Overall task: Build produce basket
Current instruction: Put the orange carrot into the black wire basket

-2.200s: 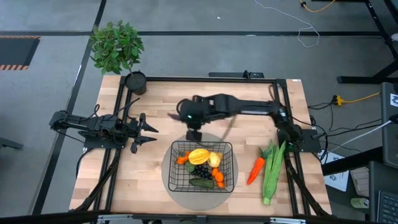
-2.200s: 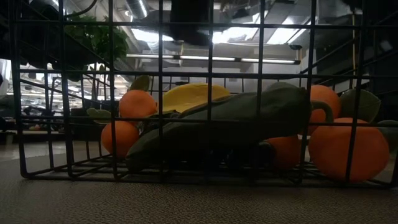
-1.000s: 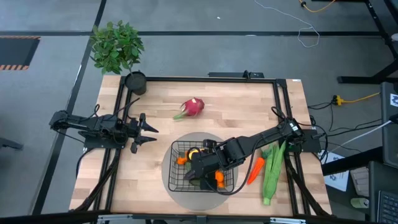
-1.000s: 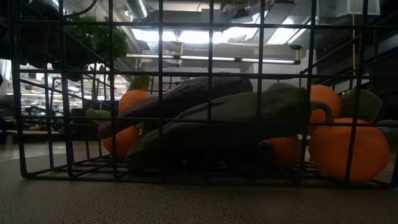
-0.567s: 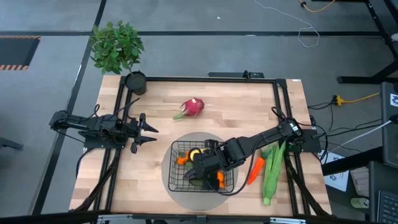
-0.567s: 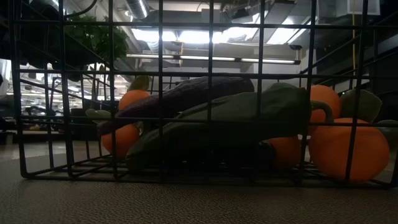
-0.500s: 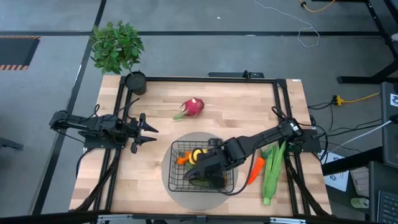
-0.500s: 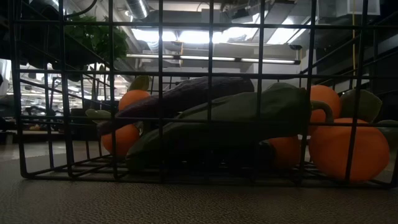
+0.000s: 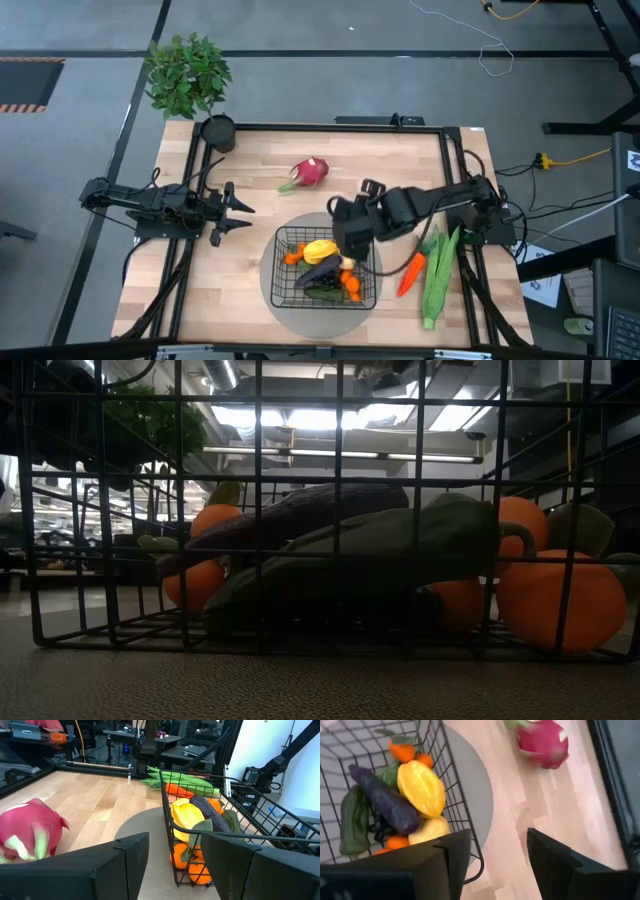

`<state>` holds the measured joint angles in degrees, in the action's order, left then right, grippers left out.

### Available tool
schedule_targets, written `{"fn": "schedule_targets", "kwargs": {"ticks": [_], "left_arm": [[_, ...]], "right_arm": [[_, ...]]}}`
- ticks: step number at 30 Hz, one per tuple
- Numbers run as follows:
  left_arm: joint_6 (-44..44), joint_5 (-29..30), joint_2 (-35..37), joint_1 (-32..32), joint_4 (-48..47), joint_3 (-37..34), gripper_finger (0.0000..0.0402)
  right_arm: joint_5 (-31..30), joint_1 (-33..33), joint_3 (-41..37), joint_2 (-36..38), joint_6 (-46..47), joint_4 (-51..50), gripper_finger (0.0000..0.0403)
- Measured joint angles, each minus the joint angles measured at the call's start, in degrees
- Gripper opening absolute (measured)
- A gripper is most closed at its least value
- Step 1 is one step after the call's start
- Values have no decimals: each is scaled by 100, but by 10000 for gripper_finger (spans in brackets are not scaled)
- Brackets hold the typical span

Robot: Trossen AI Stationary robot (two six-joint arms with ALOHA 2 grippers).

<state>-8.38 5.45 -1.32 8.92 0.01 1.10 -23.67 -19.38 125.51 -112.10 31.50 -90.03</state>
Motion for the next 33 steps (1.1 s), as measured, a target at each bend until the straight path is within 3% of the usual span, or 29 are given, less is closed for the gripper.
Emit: {"fn": "schedule_targets", "kwargs": {"ticks": [6,13,18,24,28,33], "left_arm": [[0,0,0,1,0,0,170],[0,0,-2,-1,0,0,170],[-1,0,-2,-2,0,0,170],[-2,0,-2,-2,0,0,170],[-1,0,-2,-2,0,0,170],[-2,0,-2,-2,0,0,170]], "right_arm": [[720,-168,-53,95,92,12,180],[612,-757,-1090,795,921,18,180],[134,-1206,-2638,1961,2519,-19,180],[-152,-1646,-4600,3067,5550,118,180],[551,-1667,-5598,3225,6502,693,180],[1488,-1657,-6438,3227,6605,2274,180]]}}
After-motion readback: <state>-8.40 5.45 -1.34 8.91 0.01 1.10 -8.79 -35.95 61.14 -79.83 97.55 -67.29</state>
